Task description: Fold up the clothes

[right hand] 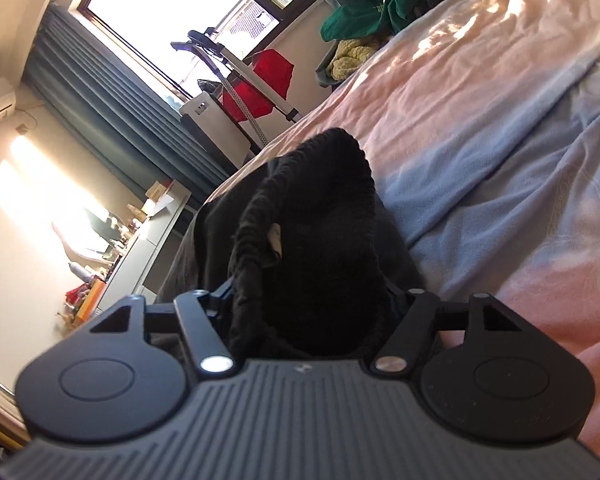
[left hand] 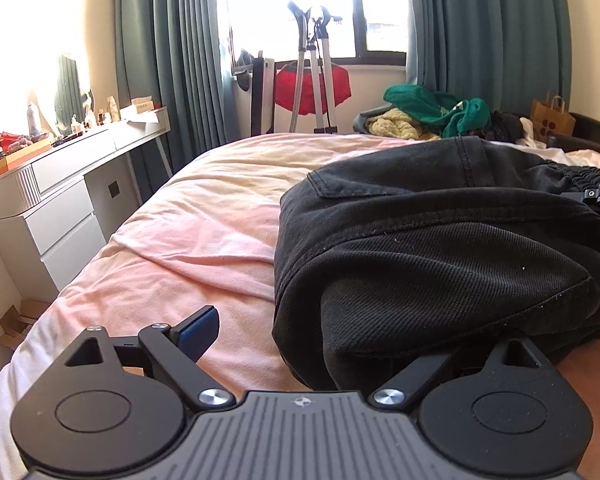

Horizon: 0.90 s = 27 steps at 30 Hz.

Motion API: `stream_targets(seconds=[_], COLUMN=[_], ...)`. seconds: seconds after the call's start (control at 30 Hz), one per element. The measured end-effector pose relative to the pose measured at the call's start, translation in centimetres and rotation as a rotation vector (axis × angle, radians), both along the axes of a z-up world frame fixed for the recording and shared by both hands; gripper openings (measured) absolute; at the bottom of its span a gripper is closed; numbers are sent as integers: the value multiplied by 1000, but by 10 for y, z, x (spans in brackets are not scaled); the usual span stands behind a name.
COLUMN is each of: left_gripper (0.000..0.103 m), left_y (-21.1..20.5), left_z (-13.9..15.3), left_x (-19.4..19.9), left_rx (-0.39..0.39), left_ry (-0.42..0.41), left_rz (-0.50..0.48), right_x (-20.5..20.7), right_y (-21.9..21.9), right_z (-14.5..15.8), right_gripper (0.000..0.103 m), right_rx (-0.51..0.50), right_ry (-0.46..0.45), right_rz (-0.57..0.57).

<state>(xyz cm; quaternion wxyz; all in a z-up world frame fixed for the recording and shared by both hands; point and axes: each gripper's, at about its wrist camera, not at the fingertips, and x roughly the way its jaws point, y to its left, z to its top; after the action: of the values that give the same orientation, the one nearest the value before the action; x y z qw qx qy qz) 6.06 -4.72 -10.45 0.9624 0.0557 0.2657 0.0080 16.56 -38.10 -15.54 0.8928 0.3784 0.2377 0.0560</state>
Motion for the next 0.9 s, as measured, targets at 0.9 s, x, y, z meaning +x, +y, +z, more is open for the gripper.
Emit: stream_targets(seconds=[0.9], left_gripper=[96], left_y=[38], left_z=[13], left_x=[-15], left_rx=[-255], left_ry=[-11], left_rz=[69], right_x=[-17], right_y=[-14], right_z=[-18], right_gripper=[85], right_rx=[-55], right_ry=[94], right_rz=[-79])
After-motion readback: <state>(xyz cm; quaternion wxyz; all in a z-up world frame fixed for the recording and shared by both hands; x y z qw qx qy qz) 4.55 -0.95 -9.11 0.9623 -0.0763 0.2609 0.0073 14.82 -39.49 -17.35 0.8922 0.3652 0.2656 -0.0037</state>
